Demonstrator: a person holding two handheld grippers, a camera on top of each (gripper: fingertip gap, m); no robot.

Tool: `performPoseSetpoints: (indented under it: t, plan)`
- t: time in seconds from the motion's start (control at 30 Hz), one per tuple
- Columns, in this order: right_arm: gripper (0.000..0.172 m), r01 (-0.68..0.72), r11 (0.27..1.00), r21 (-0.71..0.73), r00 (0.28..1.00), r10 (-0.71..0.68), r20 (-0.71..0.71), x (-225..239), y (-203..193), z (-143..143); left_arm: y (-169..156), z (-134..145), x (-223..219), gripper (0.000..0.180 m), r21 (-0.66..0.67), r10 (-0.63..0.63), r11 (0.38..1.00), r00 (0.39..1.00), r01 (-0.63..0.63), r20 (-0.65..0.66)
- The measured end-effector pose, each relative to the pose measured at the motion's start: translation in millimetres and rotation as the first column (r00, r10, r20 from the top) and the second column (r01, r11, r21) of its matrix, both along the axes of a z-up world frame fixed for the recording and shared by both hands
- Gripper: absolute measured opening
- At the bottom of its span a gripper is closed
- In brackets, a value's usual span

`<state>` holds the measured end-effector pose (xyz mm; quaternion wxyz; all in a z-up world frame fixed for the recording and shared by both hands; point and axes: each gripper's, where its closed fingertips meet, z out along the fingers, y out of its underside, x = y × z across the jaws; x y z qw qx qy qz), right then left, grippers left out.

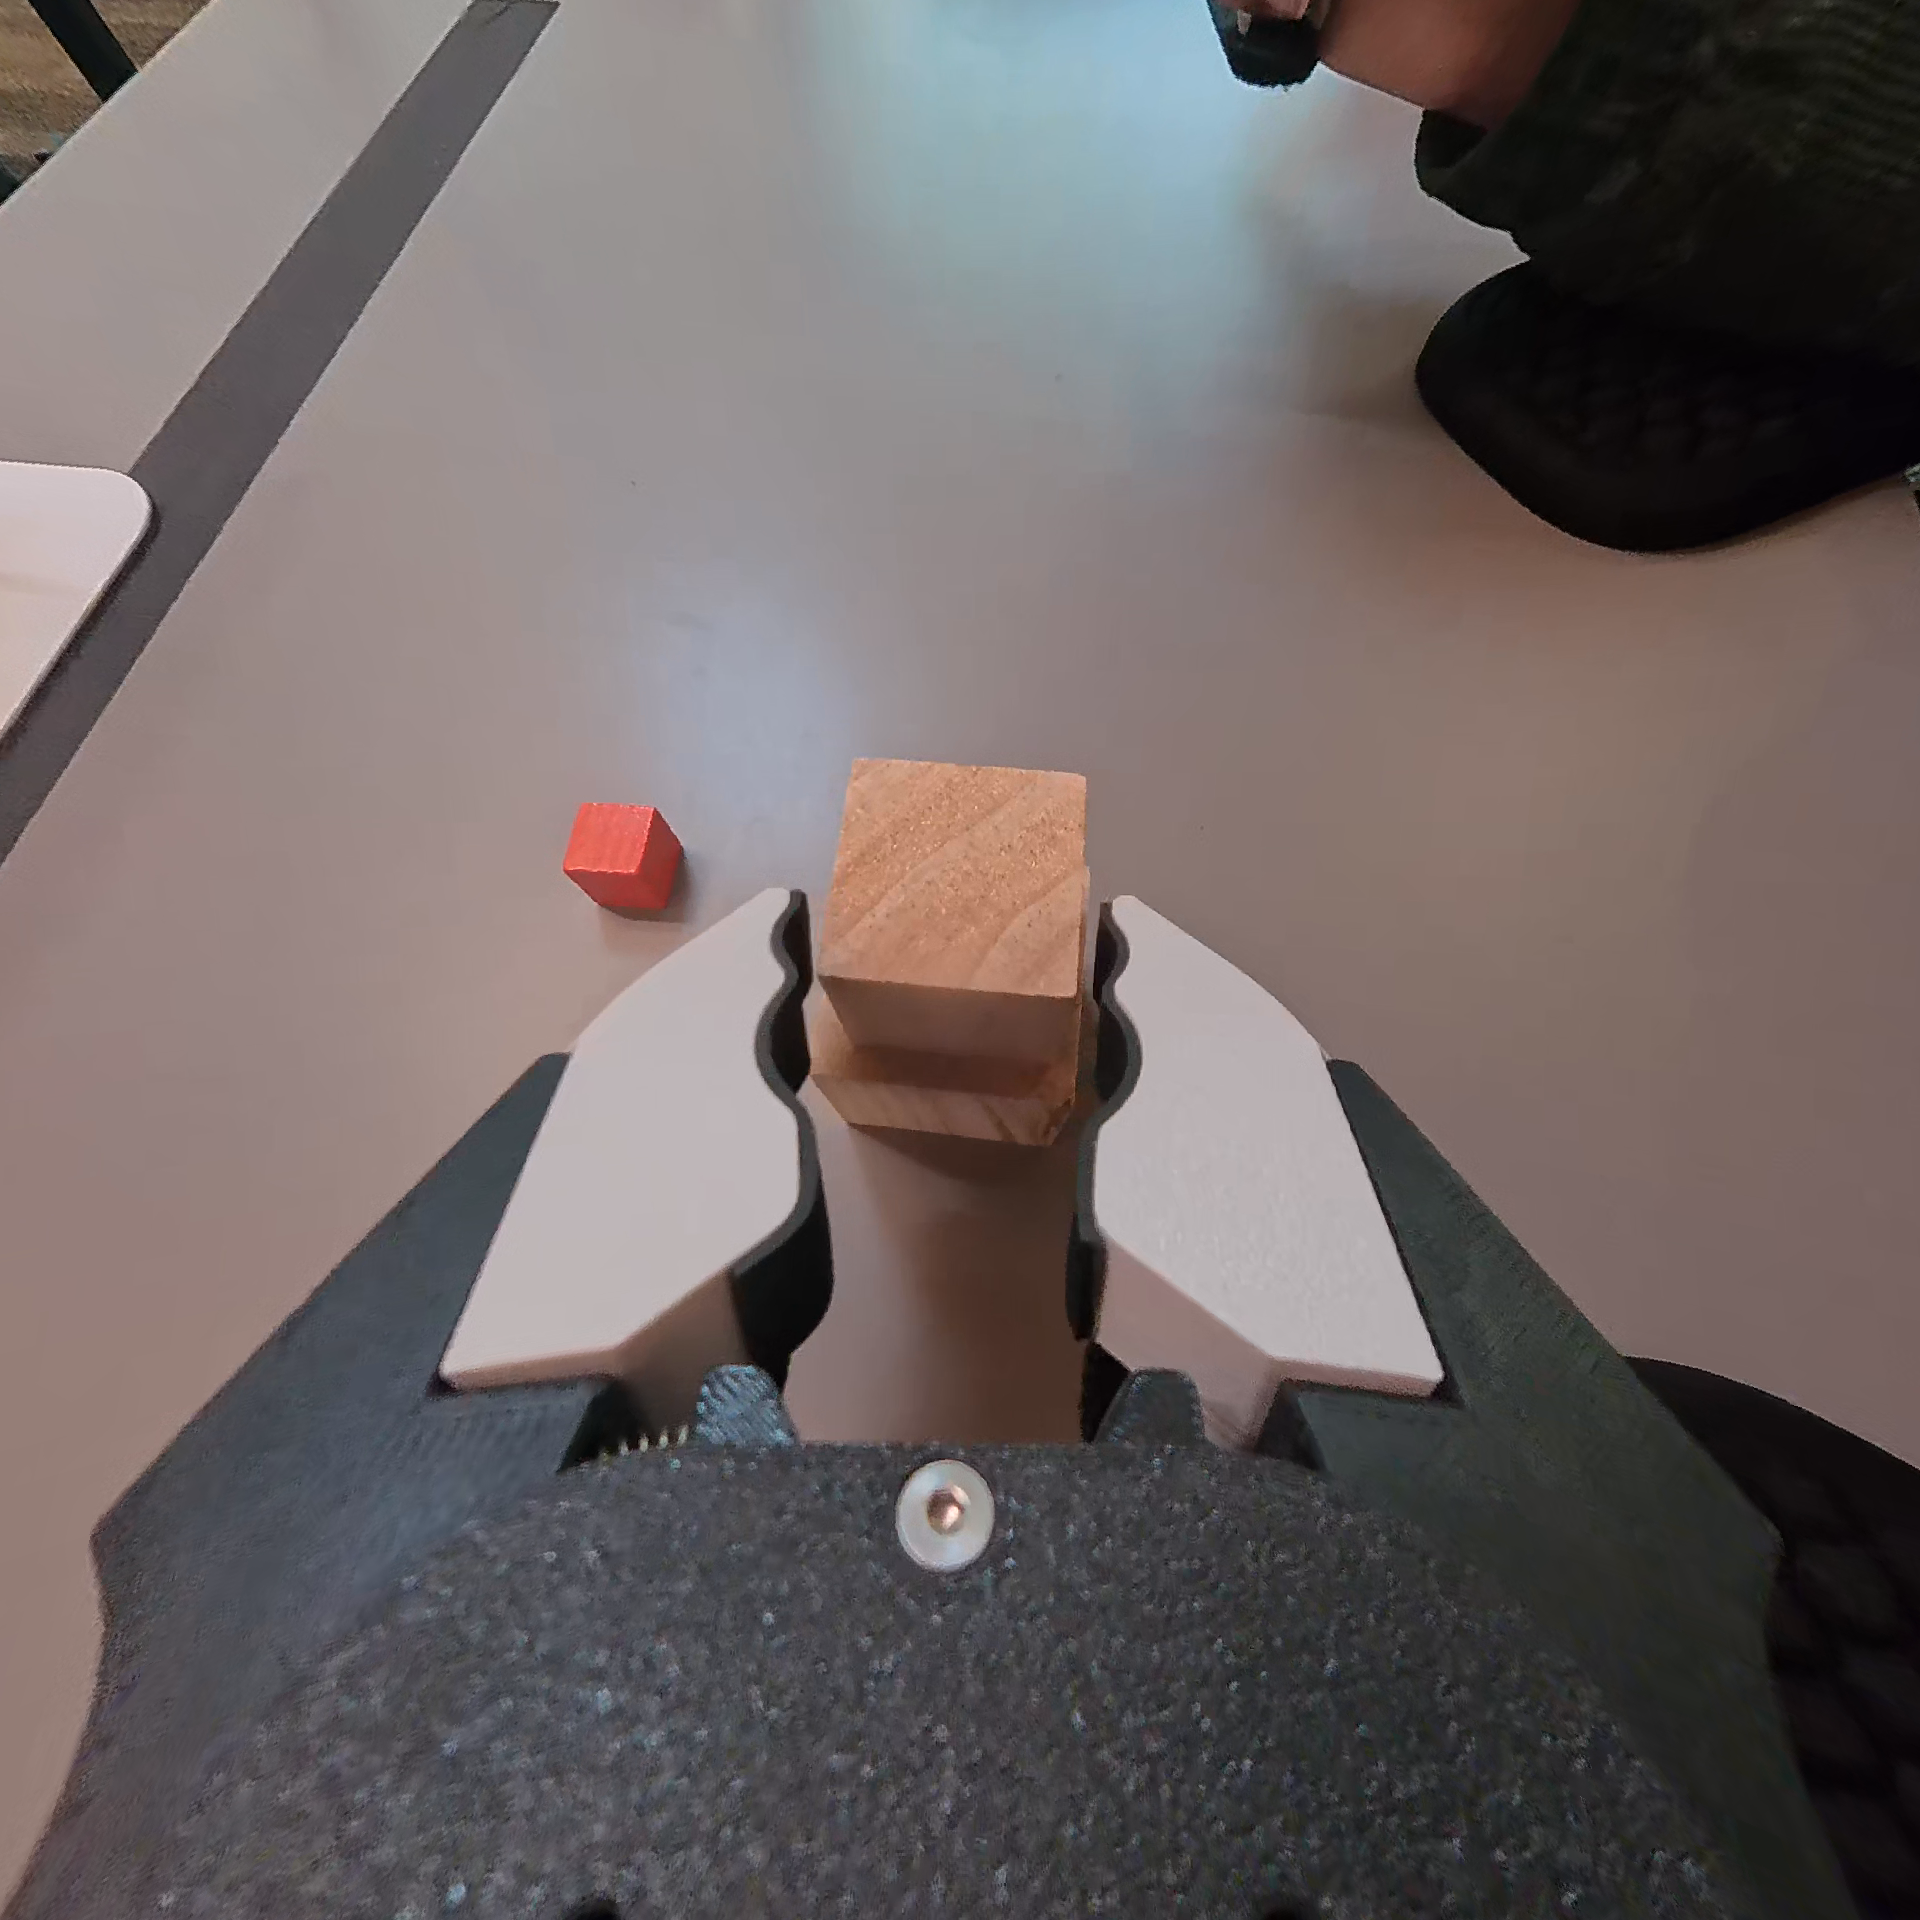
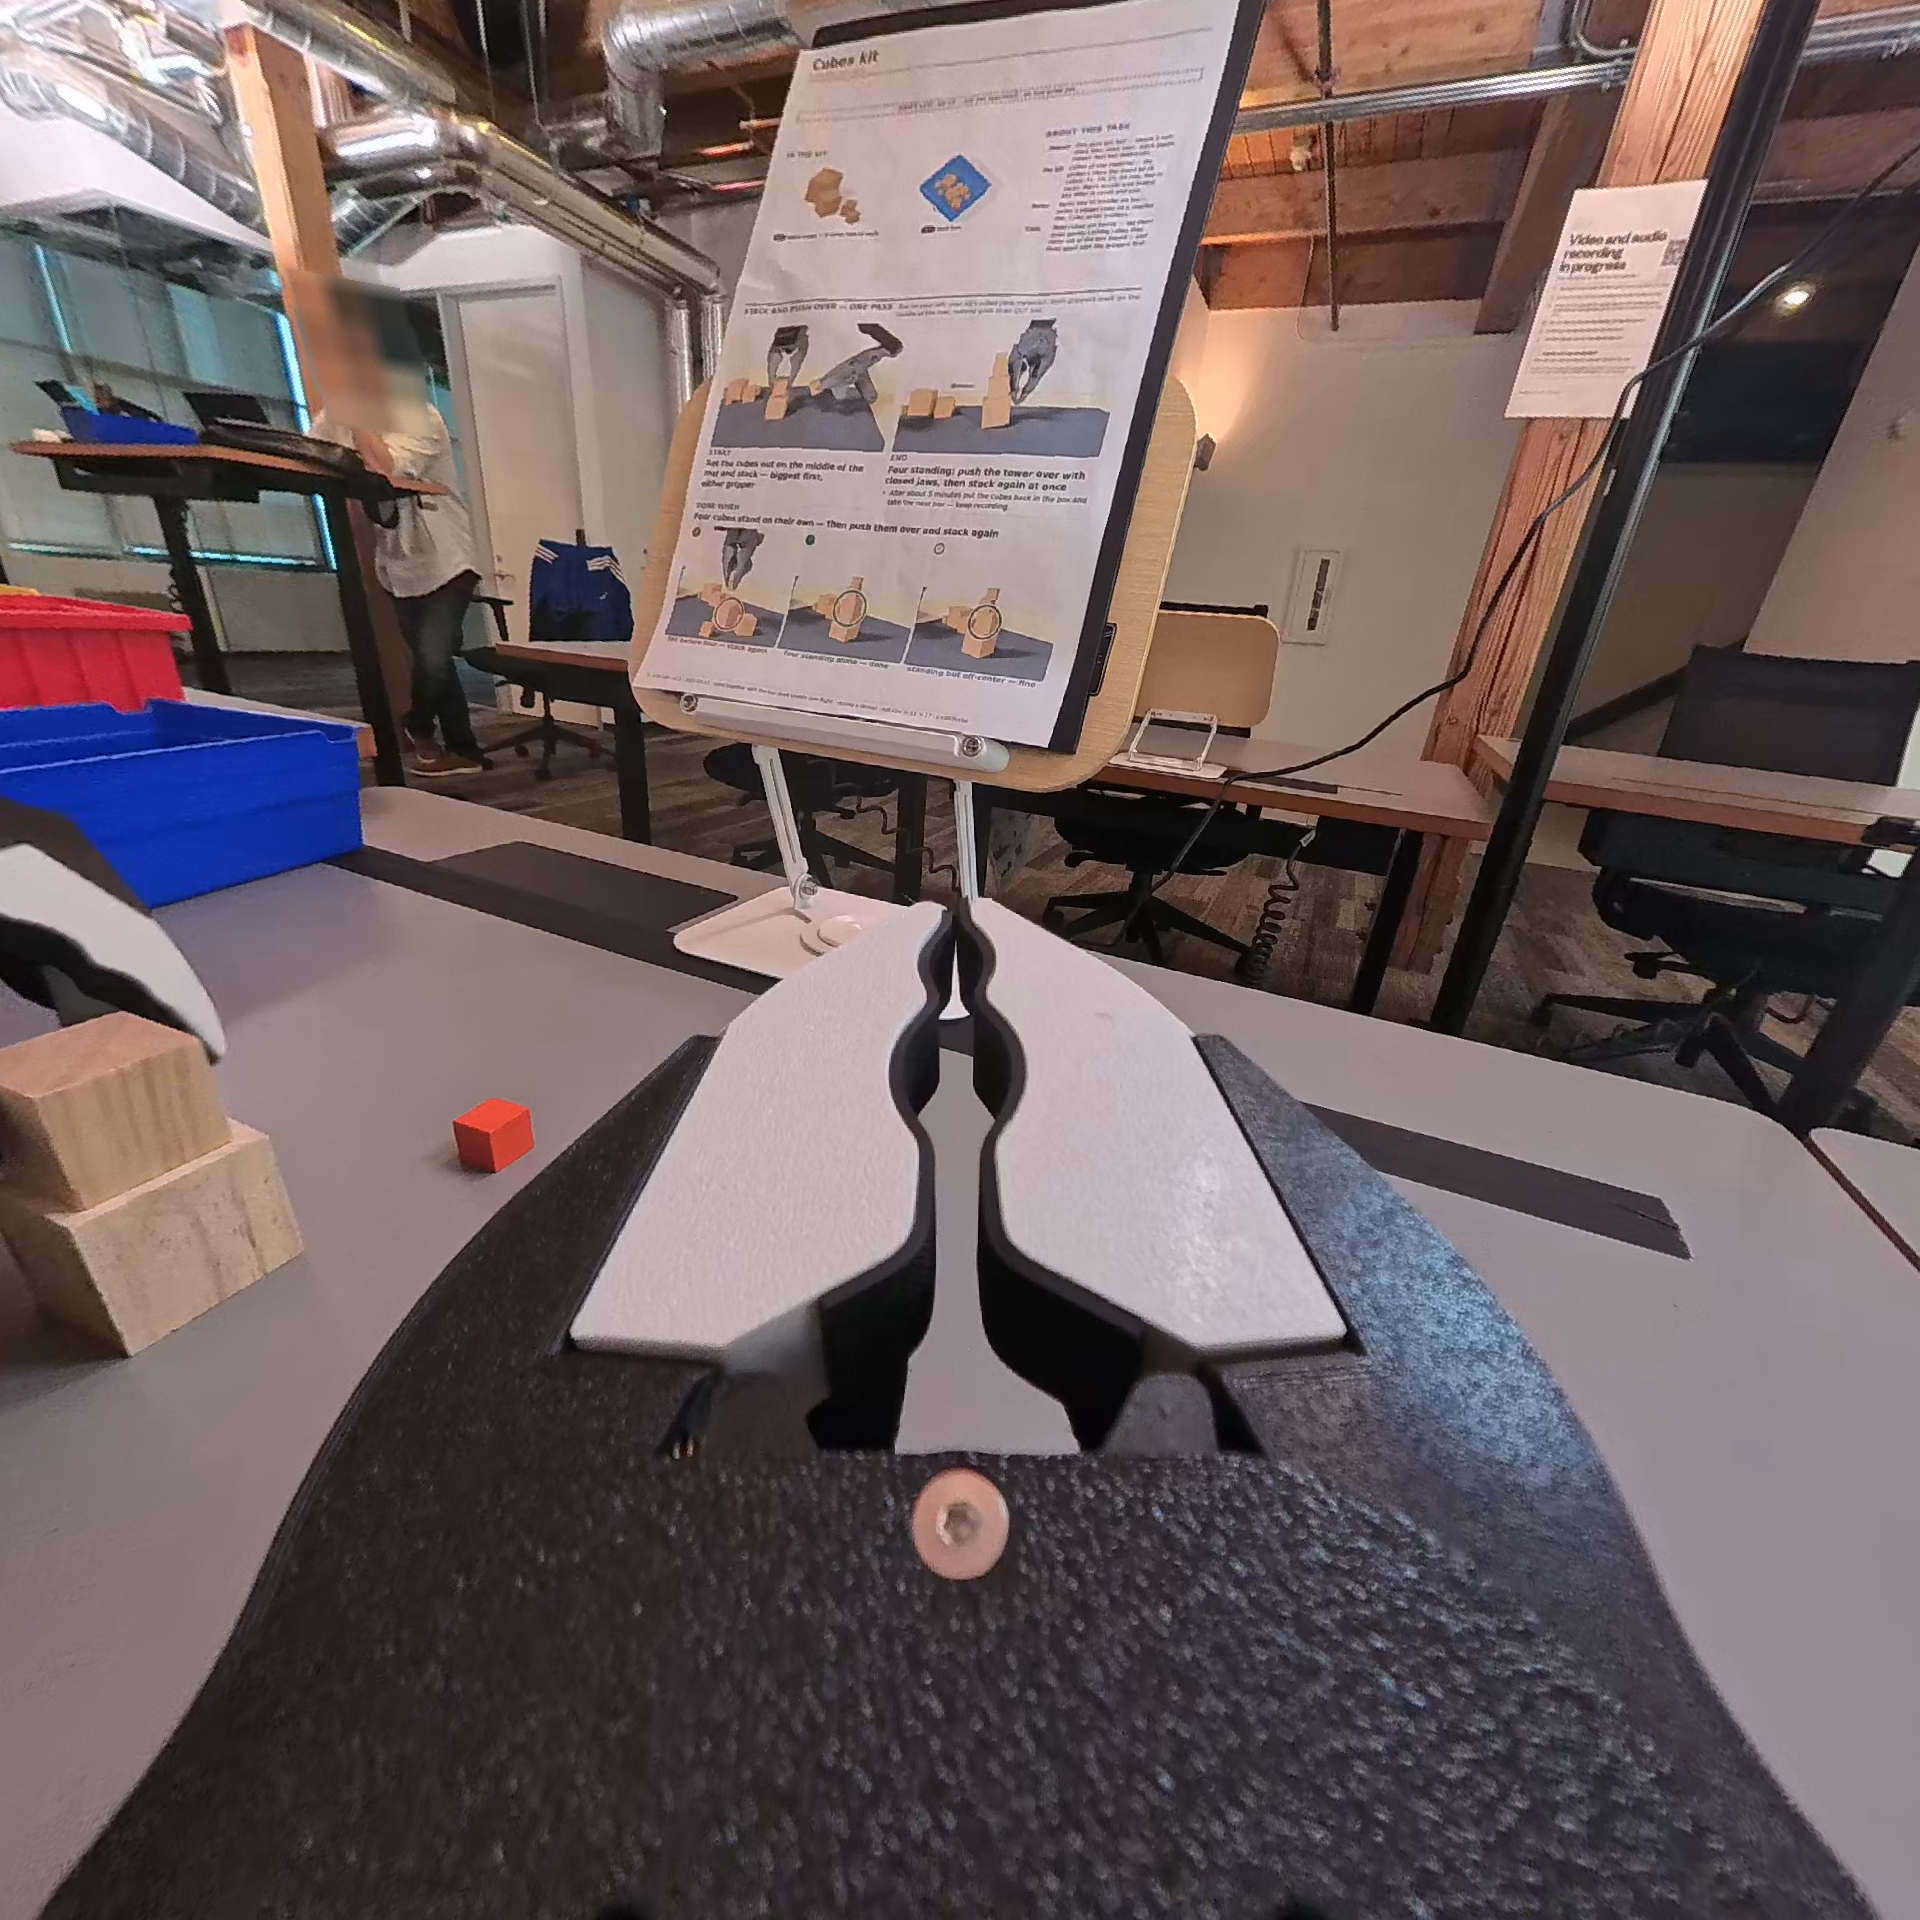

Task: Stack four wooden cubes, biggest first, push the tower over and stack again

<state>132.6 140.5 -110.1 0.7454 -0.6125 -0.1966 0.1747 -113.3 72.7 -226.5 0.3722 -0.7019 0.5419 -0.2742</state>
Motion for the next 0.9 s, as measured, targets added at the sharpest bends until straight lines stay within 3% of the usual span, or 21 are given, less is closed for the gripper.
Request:
performPoseSetpoints:
  t: [0.2, 0.3, 0.4, 0.5, 0.63, 0.8, 0.9]
  plan:
    - [0.0, 0.002, 1.0, 0.002, 1.0, -0.002, -0.001, 0, 0, 0, 7, 27, -19, 0.057, 0.06, 0.047, 0.997, 0.997, -0.051, 0.065]
    - [0.0, 0.007, 1.0, 0.002, 1.0, -0.007, -0.006, 2, 1, 0, 28, 49, -59, 0.052, 0.111, 0.189, 0.974, 0.977, -0.199, 0.094]
    - [0.0, 0.006, 1.0, 0.0, 1.0, -0.006, -0.008, 1, 1, 0, 45, 52, -111, 0.05, 0.1, 0.354, 0.927, 0.931, -0.363, 0.091]
    - [0.0, 0.003, 1.0, 0.001, 1.0, -0.003, -0.002, 0, 0, 0, 59, 27, -162, 0.048, 0.069, 0.543, 0.838, 0.84, -0.542, 0.009]
    - [0.0, 0.002, 1.0, -0.006, 1.0, -0.002, 0.006, -2, 1, -3, 59, -20, -209, 0.054, 0.094, 0.667, 0.745, 0.732, -0.661, -0.14]
    - [0.0, 0.001, 1.0, -0.017, 1.0, -0.001, 0.007, -3, 3, -6, 61, -44, -249, 0.053, 0.113, 0.783, 0.621, 0.603, -0.776, -0.154]
    - [0.0, 0.001, 1.0, -0.019, 1.0, -0.001, 0.016, -4, 3, -8, 67, -51, -252, 0.054, 0.027, 0.822, 0.564, 0.559, -0.825, -0.11]
